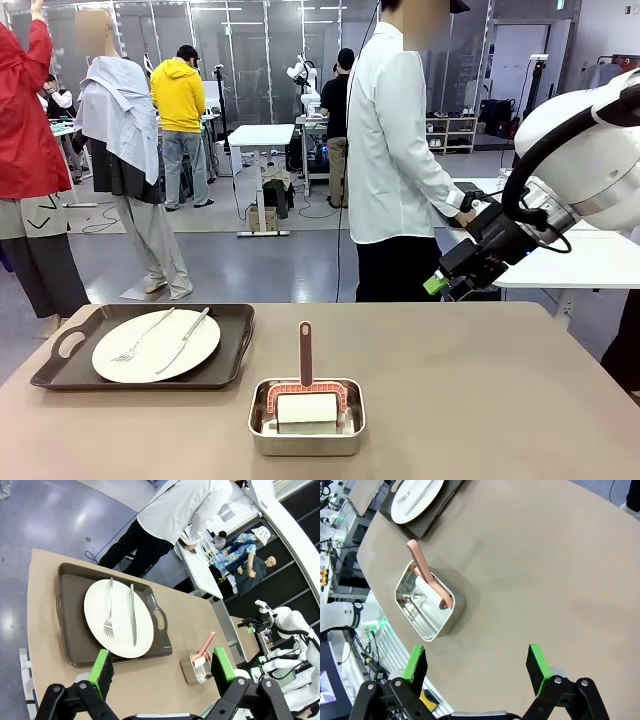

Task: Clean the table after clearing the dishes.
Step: When the left (or right) Handle tray is removed, use the left hand (or right hand) to clean the left (or right) side of the table with the Lint Roller.

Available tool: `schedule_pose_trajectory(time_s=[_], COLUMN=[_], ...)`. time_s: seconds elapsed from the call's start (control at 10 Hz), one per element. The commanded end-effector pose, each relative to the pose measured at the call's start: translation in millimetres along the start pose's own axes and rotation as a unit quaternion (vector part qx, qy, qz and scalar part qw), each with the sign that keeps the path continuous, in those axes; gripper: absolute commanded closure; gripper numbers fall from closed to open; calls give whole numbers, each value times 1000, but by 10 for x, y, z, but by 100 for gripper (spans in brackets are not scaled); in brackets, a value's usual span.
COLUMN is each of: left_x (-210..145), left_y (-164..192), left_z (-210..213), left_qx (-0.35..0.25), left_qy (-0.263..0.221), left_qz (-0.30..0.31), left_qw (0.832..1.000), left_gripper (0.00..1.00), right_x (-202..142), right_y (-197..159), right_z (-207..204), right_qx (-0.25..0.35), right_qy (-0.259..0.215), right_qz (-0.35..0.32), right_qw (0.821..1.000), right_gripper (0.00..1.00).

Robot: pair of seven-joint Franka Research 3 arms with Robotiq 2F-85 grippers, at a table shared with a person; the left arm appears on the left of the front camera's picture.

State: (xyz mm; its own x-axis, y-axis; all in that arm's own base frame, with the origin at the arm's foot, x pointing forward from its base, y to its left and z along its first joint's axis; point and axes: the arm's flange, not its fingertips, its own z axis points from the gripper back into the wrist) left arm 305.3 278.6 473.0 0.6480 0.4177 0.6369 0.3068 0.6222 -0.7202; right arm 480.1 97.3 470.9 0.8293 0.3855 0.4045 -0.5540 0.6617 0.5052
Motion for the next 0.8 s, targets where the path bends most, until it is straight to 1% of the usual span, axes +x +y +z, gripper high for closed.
schedule_pose_trajectory(time_s=[0.0, 0.4, 0.5, 0.6, 0.7], left_x=[16, 16, 16, 16, 16], left_y=[-6, -6, -6, -6, -6], left_z=[34, 34, 34, 34, 34], left_qx=[0, 0, 0, 0, 0], left_qy=[2, 2, 2, 2, 2], left_qz=[-4, -4, -4, -4, -4], left_qw=[1000, 1000, 1000, 1000, 1000], left_gripper=[0, 0, 0, 0, 0], right_x=[-20, -4, 275, 496, 709], right_y=[19, -12, 61, 93, 199], right_z=[9, 13, -61, -162, -346], right_qx=[-2, 0, 12, 20, 30], right_qy=[-1, -1, 21, 62, 105], right_qz=[0, -1, 109, 139, 173], right_qw=[1000, 1000, 994, 988, 979], right_gripper=[0, 0, 0, 0, 0])
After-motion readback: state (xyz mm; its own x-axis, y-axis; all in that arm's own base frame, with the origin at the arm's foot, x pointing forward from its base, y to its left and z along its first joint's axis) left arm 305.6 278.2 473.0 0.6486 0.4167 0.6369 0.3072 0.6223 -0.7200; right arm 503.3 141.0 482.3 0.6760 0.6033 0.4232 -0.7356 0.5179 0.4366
